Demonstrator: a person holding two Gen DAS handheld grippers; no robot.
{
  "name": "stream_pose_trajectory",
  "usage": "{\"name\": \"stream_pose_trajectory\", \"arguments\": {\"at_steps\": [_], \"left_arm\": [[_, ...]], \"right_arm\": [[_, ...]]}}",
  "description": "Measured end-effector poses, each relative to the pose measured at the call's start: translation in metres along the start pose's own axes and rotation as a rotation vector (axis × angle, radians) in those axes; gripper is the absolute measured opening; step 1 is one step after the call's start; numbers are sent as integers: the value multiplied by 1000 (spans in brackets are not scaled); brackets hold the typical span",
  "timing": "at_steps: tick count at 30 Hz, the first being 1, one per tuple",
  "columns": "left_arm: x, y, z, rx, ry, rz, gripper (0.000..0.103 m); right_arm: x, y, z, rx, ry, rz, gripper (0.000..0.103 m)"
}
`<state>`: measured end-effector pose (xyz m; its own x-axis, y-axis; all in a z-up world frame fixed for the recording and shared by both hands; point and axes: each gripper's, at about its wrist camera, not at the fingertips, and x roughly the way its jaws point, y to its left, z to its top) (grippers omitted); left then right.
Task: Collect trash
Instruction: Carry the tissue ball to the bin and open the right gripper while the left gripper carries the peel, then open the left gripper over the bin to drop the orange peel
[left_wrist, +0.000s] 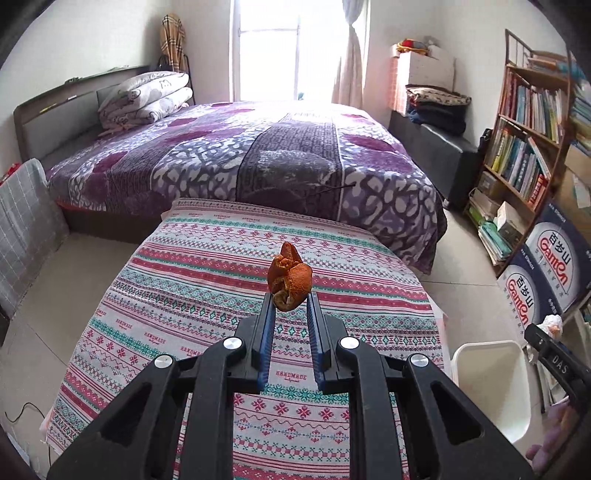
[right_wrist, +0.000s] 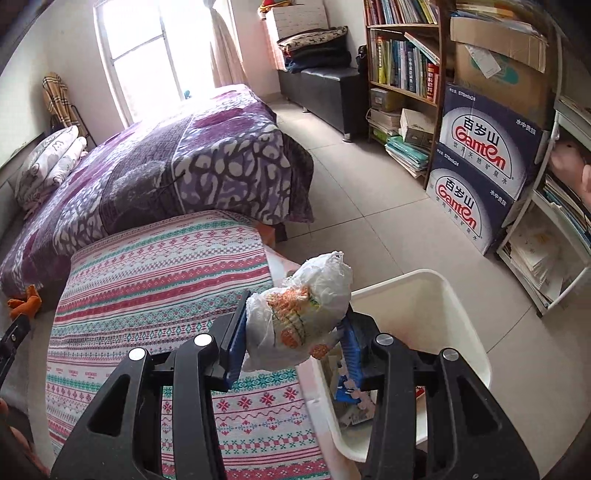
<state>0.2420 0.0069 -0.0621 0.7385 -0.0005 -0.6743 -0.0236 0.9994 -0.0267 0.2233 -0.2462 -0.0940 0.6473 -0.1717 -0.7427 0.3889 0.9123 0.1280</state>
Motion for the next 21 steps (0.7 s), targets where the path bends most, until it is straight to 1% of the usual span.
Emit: {"name": "stream_pose_trajectory", "arguments": {"at_steps": [11, 14, 15, 17, 18, 21], "left_arm": [[3, -50, -13, 86, 17, -58, 18], [3, -67, -17, 116, 20, -80, 18], [3, -74, -19, 128, 20, -87, 18], [2, -85, -23, 152, 19, -99, 18], [2, -91, -24, 164, 19, -105, 18], [2, -107, -29, 194, 20, -123, 18]], "right_arm": [[12, -62, 11, 130, 68, -101, 42], [13, -77, 12, 150, 87, -129, 48], [13, -81, 10, 156, 89, -135, 56], [12, -92, 10, 176, 88, -148, 66], [12, -97, 10, 185, 87, -151, 70], [9, -113, 10, 218, 84, -165, 76]]}}
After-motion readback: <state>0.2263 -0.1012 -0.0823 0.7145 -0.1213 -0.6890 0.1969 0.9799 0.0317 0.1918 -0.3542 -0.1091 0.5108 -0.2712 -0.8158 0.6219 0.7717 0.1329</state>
